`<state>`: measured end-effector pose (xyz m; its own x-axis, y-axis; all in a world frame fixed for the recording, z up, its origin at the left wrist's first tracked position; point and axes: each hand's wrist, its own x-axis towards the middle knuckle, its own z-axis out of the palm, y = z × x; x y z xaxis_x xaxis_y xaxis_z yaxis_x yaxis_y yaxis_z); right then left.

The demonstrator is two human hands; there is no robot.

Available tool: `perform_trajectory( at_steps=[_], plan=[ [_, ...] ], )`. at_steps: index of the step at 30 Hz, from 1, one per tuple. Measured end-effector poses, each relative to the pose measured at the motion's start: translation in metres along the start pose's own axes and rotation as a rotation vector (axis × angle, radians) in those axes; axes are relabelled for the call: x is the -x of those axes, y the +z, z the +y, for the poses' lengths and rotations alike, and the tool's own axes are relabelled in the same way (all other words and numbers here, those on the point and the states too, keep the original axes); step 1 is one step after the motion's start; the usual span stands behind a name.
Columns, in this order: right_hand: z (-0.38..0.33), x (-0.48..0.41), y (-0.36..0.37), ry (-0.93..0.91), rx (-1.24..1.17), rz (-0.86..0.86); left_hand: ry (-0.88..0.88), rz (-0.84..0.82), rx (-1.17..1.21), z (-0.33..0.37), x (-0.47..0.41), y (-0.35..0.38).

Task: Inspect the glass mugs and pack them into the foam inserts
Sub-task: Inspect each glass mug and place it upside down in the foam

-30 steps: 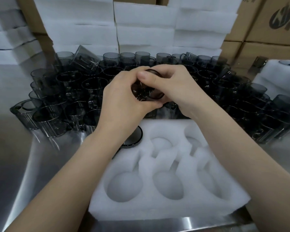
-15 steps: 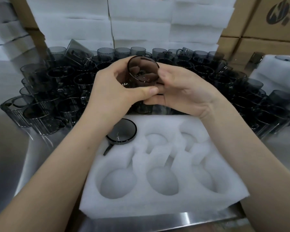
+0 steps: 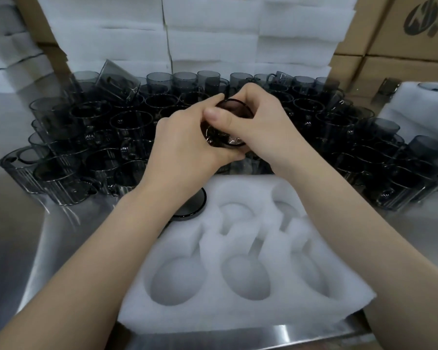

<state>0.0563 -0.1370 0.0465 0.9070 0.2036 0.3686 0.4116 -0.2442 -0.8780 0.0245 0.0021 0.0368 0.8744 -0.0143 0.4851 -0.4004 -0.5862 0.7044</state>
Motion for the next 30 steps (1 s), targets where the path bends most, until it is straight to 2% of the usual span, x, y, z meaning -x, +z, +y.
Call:
perform_trajectory(
  at_steps=[3, 6, 12, 14, 16, 19, 23, 27, 30],
  plan=[
    [-0.001, -0.001, 0.002, 0.019, -0.051, 0.078, 0.012, -0.017, 0.053, 0.002, 0.0, 0.0],
    [-0.002, -0.001, 0.001, 0.1, -0.16, 0.086, 0.024, -0.066, 0.088, 0.003, -0.001, -0.003],
    [-0.002, -0.003, -0.004, 0.18, -0.54, -0.076, 0.009, -0.044, 0.014, 0.013, -0.018, -0.011],
    [-0.001, -0.004, -0.007, 0.177, -0.639, -0.109, -0.018, -0.046, 0.081, 0.017, -0.024, -0.015],
    [0.001, -0.006, -0.012, 0.143, -0.709, -0.131, -0.023, -0.055, 0.259, 0.018, -0.025, -0.016],
    [0.003, -0.007, -0.02, 0.115, -0.704, -0.131, -0.016, -0.046, 0.588, 0.014, -0.022, -0.012],
    [0.009, -0.007, -0.022, 0.09, -0.691, -0.273, -0.062, -0.046, 0.86, 0.001, -0.018, -0.002],
    [0.006, -0.005, -0.024, 0.057, -0.715, -0.324, -0.109, -0.09, 0.939, -0.005, -0.017, -0.002],
    [0.008, -0.006, -0.024, 0.04, -0.678, -0.254, -0.1, -0.12, 0.794, -0.009, -0.018, -0.006]
  ],
)
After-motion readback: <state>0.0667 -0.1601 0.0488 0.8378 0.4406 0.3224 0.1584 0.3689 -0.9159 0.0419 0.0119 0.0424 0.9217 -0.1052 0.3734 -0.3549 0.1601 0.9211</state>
